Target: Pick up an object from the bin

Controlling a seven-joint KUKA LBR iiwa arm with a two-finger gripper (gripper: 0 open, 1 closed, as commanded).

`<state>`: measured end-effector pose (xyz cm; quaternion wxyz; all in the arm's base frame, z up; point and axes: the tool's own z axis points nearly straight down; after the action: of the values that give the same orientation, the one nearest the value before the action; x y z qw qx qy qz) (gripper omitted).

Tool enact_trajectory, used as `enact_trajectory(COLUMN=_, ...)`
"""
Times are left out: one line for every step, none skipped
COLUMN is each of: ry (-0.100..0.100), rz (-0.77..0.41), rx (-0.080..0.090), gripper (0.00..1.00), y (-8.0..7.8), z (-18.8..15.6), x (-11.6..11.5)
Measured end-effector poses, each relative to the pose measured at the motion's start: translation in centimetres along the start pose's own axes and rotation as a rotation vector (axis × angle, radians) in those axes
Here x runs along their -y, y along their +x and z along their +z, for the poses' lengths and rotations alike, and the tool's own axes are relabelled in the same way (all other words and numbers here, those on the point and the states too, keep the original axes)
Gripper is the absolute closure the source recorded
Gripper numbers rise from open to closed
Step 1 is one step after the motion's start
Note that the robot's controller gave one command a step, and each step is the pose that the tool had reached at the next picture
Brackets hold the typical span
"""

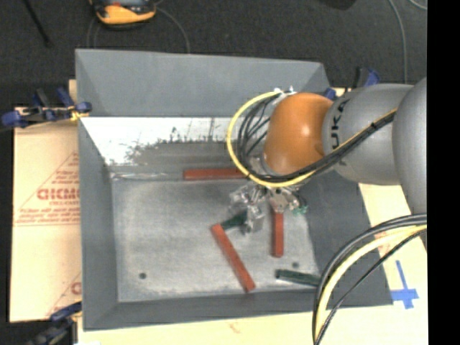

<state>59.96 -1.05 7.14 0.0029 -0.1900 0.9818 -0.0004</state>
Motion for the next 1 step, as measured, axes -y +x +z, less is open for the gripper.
enact_trajectory(ry=0.0, rz=0.0, rx=0.0, gripper=1.0, y=0.0, z=0.0, x=0.0)
